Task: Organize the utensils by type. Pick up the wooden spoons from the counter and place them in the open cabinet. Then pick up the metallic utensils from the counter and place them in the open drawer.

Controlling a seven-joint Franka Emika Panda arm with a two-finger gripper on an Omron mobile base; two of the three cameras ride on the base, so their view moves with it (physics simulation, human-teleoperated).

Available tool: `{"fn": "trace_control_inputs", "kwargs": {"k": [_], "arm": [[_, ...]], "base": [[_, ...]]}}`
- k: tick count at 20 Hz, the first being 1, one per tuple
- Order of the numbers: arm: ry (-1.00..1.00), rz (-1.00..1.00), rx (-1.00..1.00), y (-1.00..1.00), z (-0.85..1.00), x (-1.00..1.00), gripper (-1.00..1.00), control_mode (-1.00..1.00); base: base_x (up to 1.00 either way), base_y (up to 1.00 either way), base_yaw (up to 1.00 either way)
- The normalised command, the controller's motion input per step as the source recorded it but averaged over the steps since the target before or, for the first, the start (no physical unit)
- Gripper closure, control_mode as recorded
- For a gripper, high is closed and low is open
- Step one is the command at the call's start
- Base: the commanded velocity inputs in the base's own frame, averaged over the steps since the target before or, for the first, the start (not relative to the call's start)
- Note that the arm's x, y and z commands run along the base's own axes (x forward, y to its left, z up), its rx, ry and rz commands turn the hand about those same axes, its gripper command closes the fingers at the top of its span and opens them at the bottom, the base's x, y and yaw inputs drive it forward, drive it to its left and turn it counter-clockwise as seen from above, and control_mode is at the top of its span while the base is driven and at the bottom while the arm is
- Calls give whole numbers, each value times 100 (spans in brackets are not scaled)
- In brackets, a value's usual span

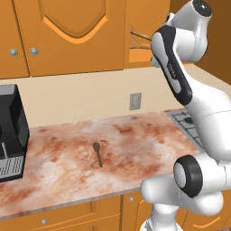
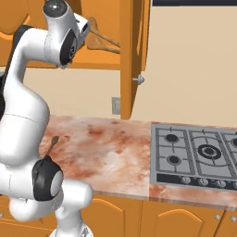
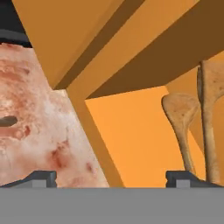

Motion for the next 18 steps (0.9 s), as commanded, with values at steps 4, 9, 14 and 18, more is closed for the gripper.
{"fn": "trace_control_inputs", "kwargs": {"k": [4, 9, 14, 18], "arm": [[0, -20, 36, 15, -21, -73, -100, -100], [6, -23, 32, 26, -32, -66, -100, -100], [31, -26, 23, 35, -22, -42, -100, -100], [34, -23, 30, 7, -12, -28, -100, -100]], "base": [[0, 0, 0], [0, 0, 0], [0, 0, 0], [0, 0, 0]]}}
